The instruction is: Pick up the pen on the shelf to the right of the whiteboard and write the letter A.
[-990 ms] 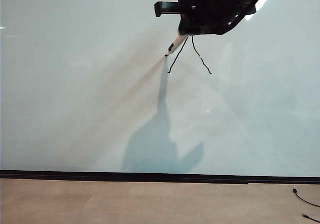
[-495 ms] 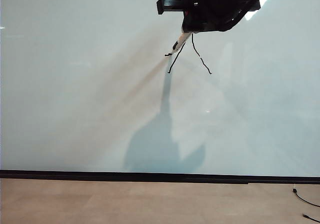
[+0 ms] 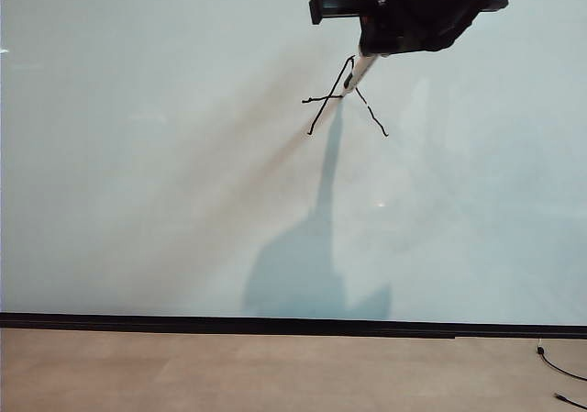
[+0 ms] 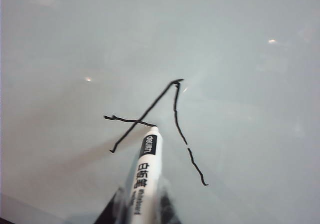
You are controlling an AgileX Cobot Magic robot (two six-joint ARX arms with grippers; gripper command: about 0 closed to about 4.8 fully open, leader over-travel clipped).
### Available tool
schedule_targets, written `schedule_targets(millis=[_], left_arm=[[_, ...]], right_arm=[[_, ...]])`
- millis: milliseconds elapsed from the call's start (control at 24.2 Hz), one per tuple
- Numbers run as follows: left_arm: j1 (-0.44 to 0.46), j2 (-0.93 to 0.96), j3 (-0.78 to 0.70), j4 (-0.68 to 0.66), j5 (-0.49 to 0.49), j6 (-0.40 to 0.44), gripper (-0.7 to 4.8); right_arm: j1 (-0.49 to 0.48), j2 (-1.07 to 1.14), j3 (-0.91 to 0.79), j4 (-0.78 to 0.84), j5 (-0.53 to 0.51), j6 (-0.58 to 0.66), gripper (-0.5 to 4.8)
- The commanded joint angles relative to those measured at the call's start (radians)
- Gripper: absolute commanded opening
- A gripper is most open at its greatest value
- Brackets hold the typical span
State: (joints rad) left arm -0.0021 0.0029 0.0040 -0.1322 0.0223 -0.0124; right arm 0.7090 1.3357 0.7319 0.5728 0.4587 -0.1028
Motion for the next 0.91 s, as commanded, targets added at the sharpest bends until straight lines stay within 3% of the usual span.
schedule_targets(millis=[41,908], left_arm=[[0.0,0.0,0.003,0.006,0.0,0.004,-0.05],[0.0,0.0,0.003,0.006,0.0,0.005,-0.04]], right_arm=[[-0.003,-0.014,0.001,0.004,0.035,-0.003,-0.05],[-0.012,-0.064,-0.011,-0.045,0.068,-0.007,-0.05]])
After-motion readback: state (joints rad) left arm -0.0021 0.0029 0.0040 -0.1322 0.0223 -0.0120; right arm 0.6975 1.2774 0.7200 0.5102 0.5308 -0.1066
